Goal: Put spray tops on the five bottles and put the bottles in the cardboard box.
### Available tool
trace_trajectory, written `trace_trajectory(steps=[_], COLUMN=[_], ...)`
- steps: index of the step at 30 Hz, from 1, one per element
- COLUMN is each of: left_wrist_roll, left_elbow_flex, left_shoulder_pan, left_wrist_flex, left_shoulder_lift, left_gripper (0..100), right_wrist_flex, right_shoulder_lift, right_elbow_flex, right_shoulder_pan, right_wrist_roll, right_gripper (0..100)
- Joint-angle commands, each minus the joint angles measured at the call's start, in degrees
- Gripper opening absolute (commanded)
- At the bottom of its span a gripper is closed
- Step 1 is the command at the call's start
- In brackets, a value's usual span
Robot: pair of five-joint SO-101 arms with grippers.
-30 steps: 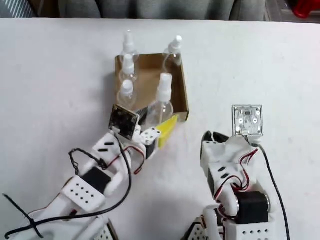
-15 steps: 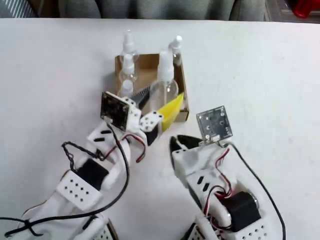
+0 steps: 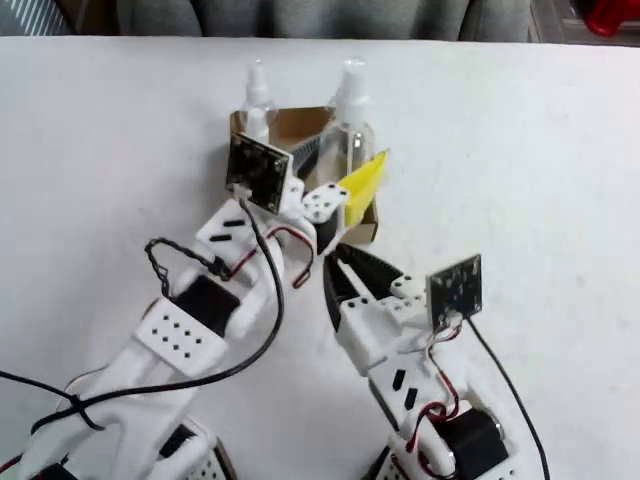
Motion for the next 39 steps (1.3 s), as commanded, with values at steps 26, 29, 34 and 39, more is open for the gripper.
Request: trace_trajectory(steps=[26,29,34,39], left_wrist_roll=[0.1,0.0,0.0,0.0], left_elbow_flex=[3.1,6.1,7.6,6.6], left_shoulder_pan=[2.9,4.8,5.7,3.0], left_wrist_flex=[2.9,2.9,2.9,2.5], left_shoulder_lift=[-9.9,-12.5,-13.1,-13.1], left_gripper=[2,2,2,2], right_wrist_flex=[-29.6,-29.6,-29.1,-22.8], right_shoulder_lift=[-1.8,-1.8,-1.8,-1.9], right_elbow_flex=[20.0,20.0,20.0,20.7], right_shoulder_pan=[11.8,12.2,12.2,13.0], right_wrist_roll=[-0.4,-0.4,-0.4,0.3], right_gripper=[1.6,1.6,1.6,1.6])
